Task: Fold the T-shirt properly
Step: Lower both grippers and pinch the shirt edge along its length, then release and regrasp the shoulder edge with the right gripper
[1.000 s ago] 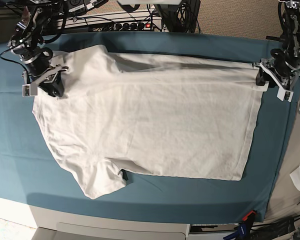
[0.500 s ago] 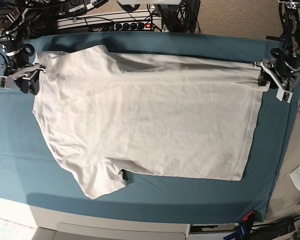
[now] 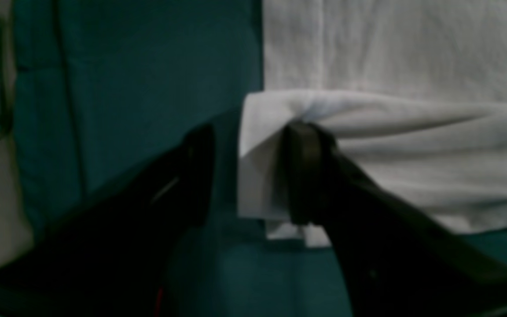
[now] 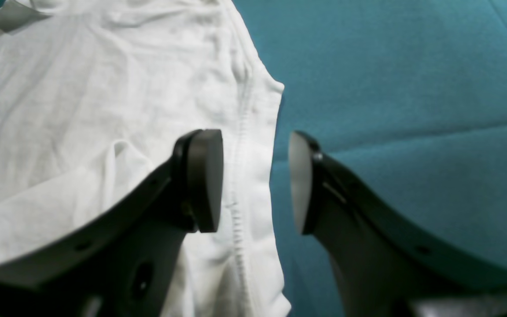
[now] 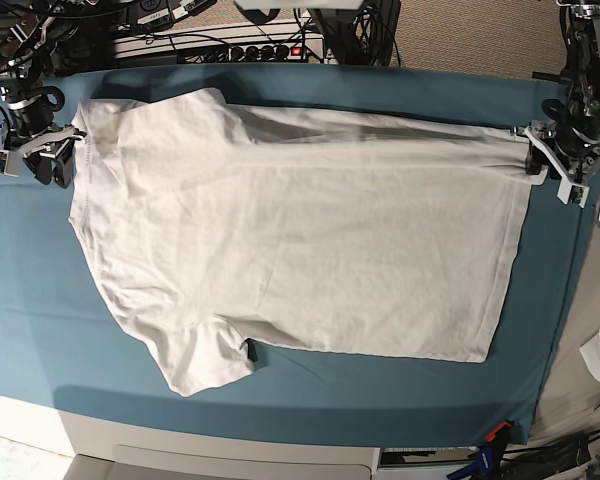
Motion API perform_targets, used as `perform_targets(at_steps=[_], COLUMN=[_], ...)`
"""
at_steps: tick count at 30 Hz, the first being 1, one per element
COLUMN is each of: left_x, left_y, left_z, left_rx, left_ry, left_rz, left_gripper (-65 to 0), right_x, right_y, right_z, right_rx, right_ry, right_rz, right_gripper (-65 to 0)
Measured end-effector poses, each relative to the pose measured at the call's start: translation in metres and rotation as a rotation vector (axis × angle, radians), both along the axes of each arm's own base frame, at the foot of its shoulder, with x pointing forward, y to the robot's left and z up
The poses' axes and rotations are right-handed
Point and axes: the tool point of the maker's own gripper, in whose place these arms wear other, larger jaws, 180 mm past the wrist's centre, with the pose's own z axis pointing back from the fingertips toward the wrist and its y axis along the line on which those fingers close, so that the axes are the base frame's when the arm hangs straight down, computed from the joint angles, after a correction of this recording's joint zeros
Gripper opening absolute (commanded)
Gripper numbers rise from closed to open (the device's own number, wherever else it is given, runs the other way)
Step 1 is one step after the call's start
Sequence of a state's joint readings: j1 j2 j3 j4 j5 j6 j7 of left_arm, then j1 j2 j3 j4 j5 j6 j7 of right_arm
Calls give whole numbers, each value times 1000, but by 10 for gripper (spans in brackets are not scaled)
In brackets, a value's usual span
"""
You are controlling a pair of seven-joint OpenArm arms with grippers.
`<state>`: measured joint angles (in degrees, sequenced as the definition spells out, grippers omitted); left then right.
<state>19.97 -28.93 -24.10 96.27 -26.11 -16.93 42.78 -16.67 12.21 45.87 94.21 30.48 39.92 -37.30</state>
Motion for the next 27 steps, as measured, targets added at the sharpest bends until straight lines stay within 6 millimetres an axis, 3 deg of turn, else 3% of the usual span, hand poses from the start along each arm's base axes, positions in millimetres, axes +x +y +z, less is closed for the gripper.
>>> perform_targets(at_steps=[4, 9, 12, 20, 24, 27], left_x=[0, -3, -4, -3, -2, -1], left_y=[4, 40, 49, 30, 18, 16], left_z=[0, 6, 10, 7, 8, 8], left_rx=[8, 166, 189, 78, 28, 9], left_ry=[0, 34, 43, 40, 32, 27], left_rz=[25, 74, 71, 40, -9, 1], left_gripper=[-379, -379, -379, -379, -286, -281], right_x=[0, -1, -3, -4, -4, -4], right_y=[0, -7, -9, -9, -8, 2], right_z=[0, 0, -3, -6, -6, -7], right_rx=[5, 13, 20, 22, 29, 82], right_ry=[-2, 0, 18, 36, 34, 37], right_rz=[0, -48, -65, -68, -66, -34], right_gripper=[-399, -399, -399, -399, -399, -399])
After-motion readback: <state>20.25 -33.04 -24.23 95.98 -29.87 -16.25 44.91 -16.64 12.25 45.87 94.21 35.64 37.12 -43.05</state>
